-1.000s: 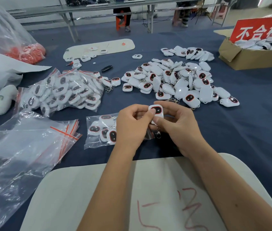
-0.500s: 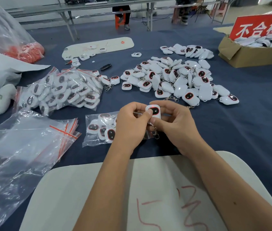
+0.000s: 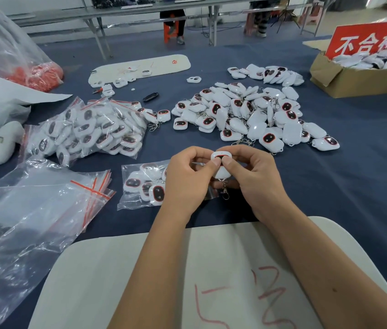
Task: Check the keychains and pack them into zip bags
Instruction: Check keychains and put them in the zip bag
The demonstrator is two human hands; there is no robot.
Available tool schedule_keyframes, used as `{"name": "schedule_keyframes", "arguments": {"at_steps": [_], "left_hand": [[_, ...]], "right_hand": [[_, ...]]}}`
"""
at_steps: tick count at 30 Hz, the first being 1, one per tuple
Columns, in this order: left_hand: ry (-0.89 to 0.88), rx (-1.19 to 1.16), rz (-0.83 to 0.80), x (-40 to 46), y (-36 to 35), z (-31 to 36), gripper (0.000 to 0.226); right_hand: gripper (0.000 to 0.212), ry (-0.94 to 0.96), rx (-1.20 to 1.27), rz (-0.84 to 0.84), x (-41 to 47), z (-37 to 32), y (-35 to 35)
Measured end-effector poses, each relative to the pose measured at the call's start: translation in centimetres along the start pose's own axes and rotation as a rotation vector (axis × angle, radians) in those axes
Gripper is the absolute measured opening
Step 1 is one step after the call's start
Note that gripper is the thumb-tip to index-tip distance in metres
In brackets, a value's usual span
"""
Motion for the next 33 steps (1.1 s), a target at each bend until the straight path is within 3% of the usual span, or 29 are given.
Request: {"name": "schedule_keyframes", "arguments": {"at_steps": [5, 13, 19, 22, 27, 33], "left_hand": [[0.041, 0.055, 0.111, 0.2, -0.4, -0.1, 0.013], [0.046, 0.424, 0.265, 0.1, -0.2, -0.6, 0.013], [0.063, 0.573, 0.209, -0.3, 0.0, -0.1, 0.036], [0.069, 0.636, 0.213, -0.3, 0.2, 0.3, 0.028], [0.076, 0.650, 0.309, -0.5, 0.9, 0.9, 0.016], [0.091, 0.575, 0.256, -0.5, 1.3, 0.8, 0.014]], "right_hand": [[0.020, 0.003, 0.008, 0.093, 0.0, -0.1, 0.0], [0.013, -0.073, 0.069, 0.113, 0.1, -0.5, 0.0], [0.013, -0.066, 0.071, 0.128, 0.2, -0.5, 0.0], [0.012, -0.066, 0.093, 0.118, 0.2, -0.4, 0.0], [0.033, -0.020, 0.008, 0.050, 0.1, 0.0, 0.1], [0.036, -0.062, -0.005, 0.010, 0.2, -0.1, 0.0]]}}
Point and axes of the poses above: each hand's wrist, its own x-axis towards the middle knuckle, its own y-axis out of the back of the hand, z = x × y, the point moved 1 cm from there along x, towards the middle knuckle, and after that the axes turned 12 degrees about x, right-handed, at the moved point
